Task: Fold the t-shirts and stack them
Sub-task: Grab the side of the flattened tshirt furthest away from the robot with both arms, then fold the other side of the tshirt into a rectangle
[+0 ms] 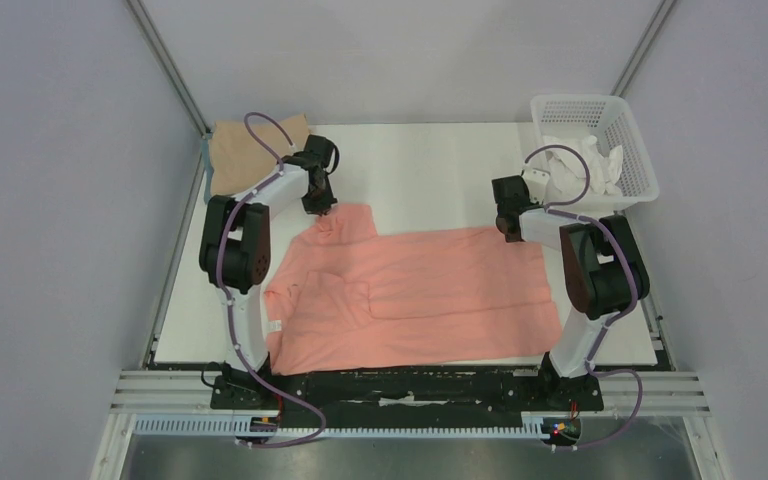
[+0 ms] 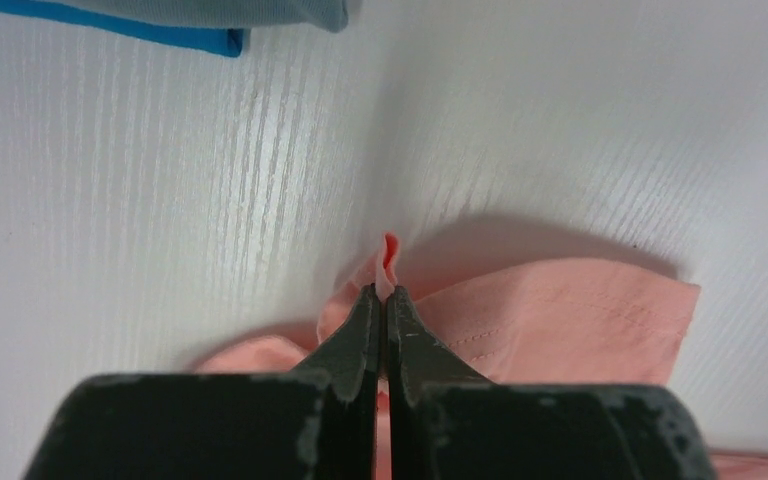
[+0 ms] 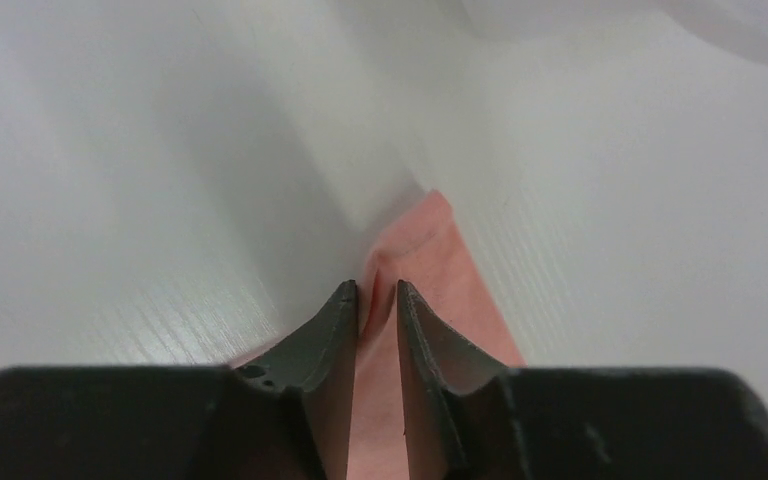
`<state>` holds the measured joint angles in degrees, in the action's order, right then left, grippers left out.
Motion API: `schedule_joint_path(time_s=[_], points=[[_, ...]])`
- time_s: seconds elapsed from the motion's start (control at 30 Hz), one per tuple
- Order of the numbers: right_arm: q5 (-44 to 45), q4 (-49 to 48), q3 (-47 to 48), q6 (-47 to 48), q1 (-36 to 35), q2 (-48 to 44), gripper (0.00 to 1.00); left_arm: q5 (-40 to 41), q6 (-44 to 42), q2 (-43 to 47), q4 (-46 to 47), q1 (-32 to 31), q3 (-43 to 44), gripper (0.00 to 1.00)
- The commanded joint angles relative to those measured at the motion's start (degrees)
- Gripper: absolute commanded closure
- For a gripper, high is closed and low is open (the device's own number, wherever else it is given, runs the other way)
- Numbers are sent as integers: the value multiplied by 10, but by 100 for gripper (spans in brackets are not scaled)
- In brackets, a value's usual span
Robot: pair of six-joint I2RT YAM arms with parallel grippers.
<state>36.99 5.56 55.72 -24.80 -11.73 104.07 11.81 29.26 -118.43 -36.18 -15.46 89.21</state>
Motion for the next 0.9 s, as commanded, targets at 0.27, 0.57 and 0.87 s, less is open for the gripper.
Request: schedule_joint_path(time_s=[0.27,0.57,0.87], points=[[-43,-64,-33,33,1,-49,100,-10,8,105,34,-16,-52,98],[-105,-83,-150,57,-23,-192,100,39,28,242,61,-98,-187,98],[-90,-27,-241,61,-68,-342,100,82,51,404,41,-182,-317,98]])
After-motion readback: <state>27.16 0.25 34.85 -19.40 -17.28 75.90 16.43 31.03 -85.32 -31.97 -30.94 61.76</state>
